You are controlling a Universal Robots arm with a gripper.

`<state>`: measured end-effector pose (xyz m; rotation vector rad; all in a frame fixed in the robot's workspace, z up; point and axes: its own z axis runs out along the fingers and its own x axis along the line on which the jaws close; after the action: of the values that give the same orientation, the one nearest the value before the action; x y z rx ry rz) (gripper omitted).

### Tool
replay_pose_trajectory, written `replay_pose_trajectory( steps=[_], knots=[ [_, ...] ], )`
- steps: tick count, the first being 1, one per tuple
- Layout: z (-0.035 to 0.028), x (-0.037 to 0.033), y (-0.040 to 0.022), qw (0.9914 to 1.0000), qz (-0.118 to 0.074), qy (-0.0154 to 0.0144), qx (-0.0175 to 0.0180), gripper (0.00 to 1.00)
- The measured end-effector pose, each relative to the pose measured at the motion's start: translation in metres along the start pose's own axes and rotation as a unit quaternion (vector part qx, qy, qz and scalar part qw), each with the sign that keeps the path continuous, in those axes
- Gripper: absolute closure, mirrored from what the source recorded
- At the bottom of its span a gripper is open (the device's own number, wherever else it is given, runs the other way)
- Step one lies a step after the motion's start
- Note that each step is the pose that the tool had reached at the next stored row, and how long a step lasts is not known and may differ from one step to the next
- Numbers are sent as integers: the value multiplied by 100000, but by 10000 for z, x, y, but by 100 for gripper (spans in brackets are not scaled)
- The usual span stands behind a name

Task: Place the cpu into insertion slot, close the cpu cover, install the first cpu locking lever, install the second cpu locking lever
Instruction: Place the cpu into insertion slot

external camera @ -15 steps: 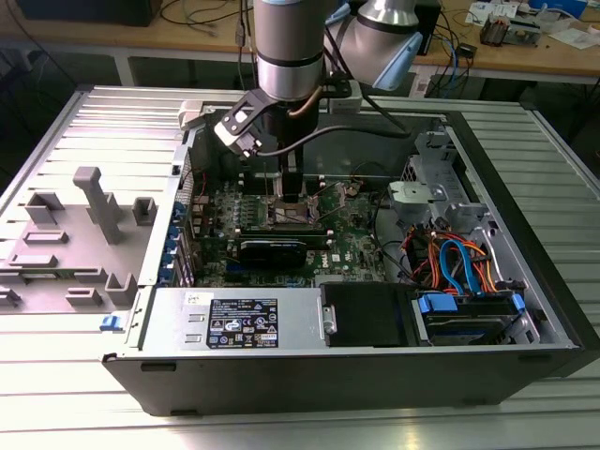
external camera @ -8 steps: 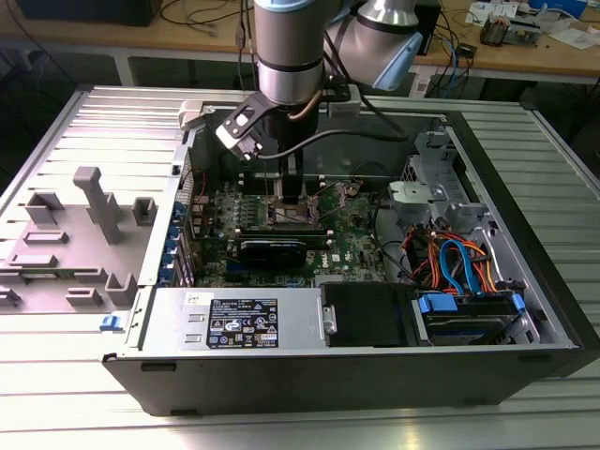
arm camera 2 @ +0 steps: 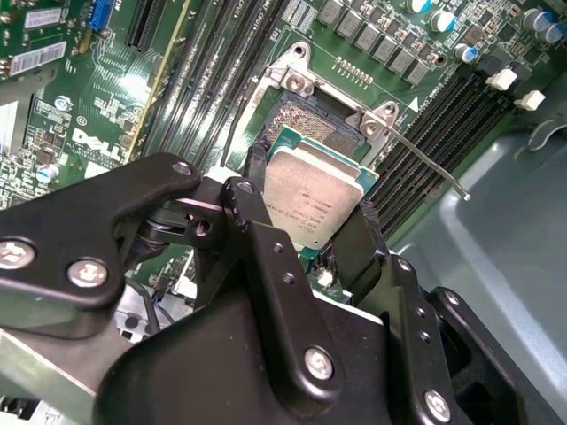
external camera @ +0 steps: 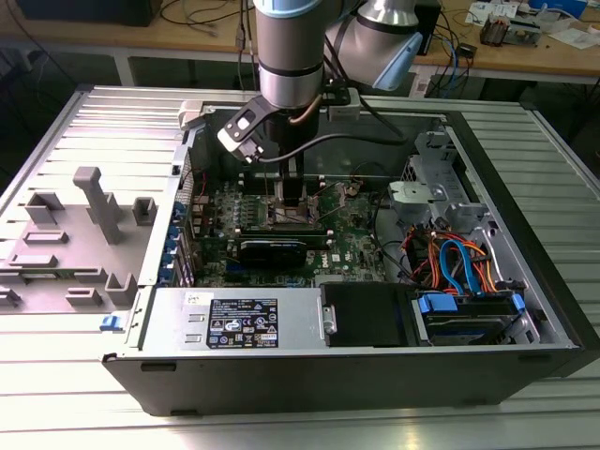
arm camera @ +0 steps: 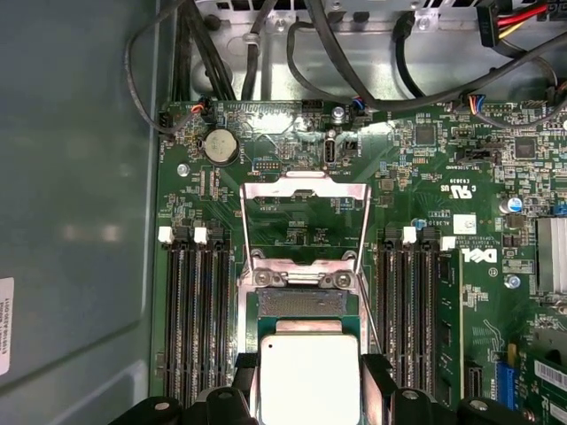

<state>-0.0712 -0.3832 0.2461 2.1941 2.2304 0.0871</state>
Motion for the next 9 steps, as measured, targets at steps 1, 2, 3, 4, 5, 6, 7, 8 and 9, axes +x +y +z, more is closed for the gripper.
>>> replay_pose_trajectory(
  steps=[1,2,3,4,5,6,7,8,9],
  knots=[
    [1,0,0,100000,15,8,-6,46],
    [1,0,0,100000,33,7,-7,46],
    [1,0,0,100000,35,7,-7,46],
    [1,0,0,100000,36,9,-8,46],
    [1,0,0,100000,35,6,-5,46],
    [1,0,0,100000,36,5,-5,46],
    [1,0,0,100000,37,8,-8,46],
    [1,0,0,100000,36,6,-8,46],
    [1,0,0,100000,37,6,-6,46]
  ],
)
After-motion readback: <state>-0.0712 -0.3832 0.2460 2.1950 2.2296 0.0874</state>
